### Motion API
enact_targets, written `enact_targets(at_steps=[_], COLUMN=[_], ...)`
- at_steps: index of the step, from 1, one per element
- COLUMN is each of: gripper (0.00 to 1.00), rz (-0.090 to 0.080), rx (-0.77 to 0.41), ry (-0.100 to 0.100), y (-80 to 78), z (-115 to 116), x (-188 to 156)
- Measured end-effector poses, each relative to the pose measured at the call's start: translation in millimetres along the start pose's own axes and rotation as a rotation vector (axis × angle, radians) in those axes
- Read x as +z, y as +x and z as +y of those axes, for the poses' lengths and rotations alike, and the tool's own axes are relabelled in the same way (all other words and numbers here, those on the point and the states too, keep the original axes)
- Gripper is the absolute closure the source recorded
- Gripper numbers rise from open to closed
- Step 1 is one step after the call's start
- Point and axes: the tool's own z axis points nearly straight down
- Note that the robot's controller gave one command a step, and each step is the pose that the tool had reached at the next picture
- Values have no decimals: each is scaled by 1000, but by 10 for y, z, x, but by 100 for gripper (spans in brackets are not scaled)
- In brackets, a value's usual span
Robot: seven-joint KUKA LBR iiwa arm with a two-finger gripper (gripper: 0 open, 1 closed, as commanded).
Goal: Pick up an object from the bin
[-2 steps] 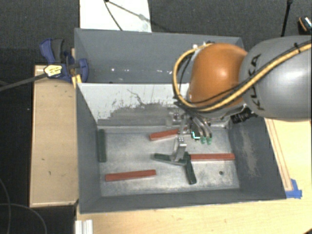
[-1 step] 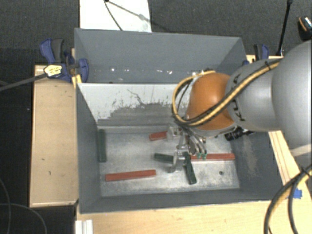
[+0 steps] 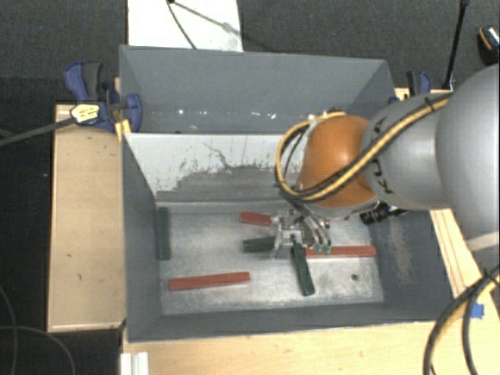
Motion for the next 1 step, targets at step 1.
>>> enact_targets(at_steps=[1], gripper=[100], rz=[-9], rx=[-10], ry=[-1], y=[-105], z=[175], x=[-1956])
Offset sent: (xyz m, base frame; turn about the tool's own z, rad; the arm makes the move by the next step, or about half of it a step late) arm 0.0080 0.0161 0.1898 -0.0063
